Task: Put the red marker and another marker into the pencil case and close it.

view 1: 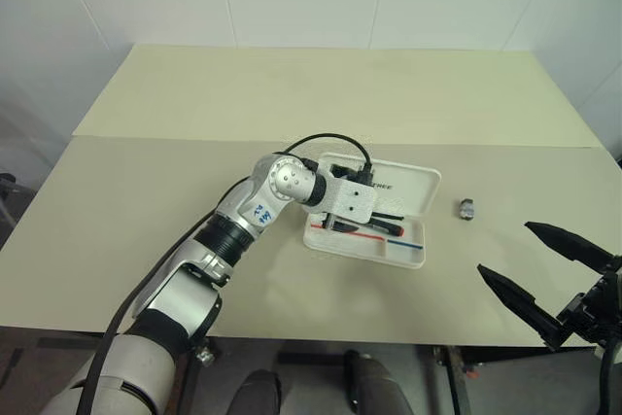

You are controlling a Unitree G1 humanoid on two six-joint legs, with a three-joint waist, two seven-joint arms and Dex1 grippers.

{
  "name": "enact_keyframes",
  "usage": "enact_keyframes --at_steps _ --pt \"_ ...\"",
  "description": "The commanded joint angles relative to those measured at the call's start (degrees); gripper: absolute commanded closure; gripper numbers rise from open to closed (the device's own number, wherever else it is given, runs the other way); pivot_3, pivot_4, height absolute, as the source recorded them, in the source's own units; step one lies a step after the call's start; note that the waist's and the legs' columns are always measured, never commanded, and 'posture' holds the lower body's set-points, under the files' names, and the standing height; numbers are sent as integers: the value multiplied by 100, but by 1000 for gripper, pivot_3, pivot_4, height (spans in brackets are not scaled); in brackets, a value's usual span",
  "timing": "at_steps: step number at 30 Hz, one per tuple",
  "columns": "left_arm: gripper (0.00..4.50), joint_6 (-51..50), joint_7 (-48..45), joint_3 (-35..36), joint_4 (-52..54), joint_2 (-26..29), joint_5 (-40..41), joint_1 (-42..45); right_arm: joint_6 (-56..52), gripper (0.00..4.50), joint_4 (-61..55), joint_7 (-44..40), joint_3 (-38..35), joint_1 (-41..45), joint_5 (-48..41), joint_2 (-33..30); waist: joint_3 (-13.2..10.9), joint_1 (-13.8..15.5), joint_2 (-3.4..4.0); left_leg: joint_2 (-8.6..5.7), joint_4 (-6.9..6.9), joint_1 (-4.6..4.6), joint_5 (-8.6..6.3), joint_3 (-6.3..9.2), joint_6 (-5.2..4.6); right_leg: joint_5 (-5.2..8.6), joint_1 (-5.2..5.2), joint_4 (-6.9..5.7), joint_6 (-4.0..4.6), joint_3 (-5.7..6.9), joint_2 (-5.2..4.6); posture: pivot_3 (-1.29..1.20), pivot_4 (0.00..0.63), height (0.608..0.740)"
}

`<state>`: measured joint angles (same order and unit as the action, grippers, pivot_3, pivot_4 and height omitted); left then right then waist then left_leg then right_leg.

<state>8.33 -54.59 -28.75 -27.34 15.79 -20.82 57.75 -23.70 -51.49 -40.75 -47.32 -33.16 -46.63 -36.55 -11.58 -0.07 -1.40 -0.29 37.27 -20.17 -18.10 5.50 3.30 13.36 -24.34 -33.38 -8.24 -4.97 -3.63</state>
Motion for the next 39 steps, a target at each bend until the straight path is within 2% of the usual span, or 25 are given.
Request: enact_keyframes --at_steps 1,6,11,19,26,31,39 --pt "49 -174 -214 37 392 -34 173 -62 111 0 -19 41 26 33 2 -30 0 -1 0 0 0 -1 0 0 0 0 0 0 0 0 0 0 150 740" --pt "49 -867 -606 281 1363 -2 659 -306 87 0 -24 3 86 108 -16 -104 0 -6 0 0 1 -2 0 0 0 0 0 1 0 -1 0 0 150 740" --pt "49 -1864 -598 694 2457 29 1148 -555 94 0 -99 25 326 259 -12 -190 0 -4 0 1 7 0 0 -1 -1 0 0 -7 2 -2 0 0 150 740" --pt "49 -3077 -278 1105 3174 307 1309 -597 247 0 150 -309 735 494 93 -231 0 -16 0 1 14 3 0 -3 -1 -1 0 -9 14 -4 2 0 150 740" --pt "49 -4328 554 1856 3433 714 1231 -612 491 0 687 -904 985 966 114 -445 0 -28 0 2 12 5 0 -3 -1 -8 0 -11 3 -5 3 0 150 740" --pt "49 -5499 1187 1957 3690 1150 869 -1039 732 0 1100 -1492 1096 1215 52 -538 1 -24 2 5 6 10 0 0 0 -7 -1 -14 2 -3 6 0 150 740" --pt "49 -7473 2164 2059 4537 1104 707 -1882 794 0 1731 -2087 1432 1791 43 -765 -3 -15 -5 4 16 10 0 4 0 -9 -8 -15 -1 -1 4 0 150 740"
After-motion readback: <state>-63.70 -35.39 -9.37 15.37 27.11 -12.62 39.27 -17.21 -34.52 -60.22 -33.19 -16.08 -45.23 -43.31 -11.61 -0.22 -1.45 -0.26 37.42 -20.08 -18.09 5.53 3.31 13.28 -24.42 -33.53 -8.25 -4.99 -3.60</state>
